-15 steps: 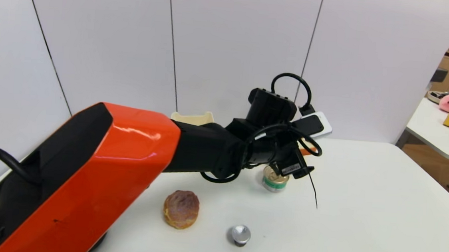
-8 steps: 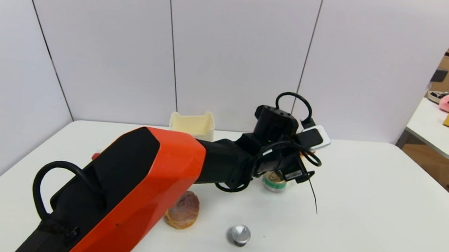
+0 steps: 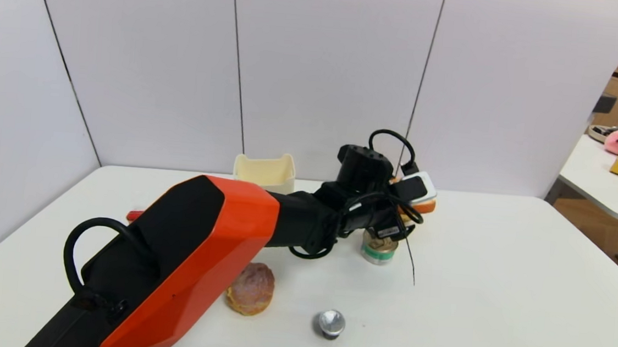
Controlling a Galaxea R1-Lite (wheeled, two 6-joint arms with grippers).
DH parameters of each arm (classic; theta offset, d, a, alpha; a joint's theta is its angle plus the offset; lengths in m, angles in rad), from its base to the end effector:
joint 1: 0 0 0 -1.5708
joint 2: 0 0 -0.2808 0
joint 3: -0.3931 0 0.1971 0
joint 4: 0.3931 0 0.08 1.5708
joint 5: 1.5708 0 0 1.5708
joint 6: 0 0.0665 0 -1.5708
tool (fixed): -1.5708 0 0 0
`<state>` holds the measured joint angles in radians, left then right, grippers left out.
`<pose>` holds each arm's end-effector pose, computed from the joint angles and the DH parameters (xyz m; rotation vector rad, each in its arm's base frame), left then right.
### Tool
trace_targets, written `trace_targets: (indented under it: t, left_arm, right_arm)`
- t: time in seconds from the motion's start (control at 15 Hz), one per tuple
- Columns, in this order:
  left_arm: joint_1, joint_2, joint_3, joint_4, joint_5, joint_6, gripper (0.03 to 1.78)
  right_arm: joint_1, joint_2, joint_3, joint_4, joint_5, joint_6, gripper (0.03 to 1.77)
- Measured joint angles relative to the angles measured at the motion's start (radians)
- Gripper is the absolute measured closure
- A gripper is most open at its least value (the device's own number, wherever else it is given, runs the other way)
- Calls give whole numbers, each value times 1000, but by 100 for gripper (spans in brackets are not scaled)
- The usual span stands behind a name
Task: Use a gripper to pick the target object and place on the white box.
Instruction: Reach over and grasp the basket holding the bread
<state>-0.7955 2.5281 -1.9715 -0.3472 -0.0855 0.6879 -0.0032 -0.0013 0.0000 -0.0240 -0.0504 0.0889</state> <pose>0.3929 -0.4090 0.0992 0.7150 -0.1075 -0.9156 0.0475 -0.0035 0.0791 0.0895 -0.0277 -0.0524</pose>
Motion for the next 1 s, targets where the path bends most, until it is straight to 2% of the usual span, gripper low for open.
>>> trace_targets:
  t: [0.2,0.87,1.0]
  left_arm:
    - [3,16,0,-80,34,2,12]
    - [1,43,0,-82,36,1,12]
    - [1,43,0,-82,34,1,42]
  right_arm:
    - [0,0,0,0,0,0,10]
    - [0,0,0,0,0,-1,10]
    - [0,0,0,0,0,-1,10]
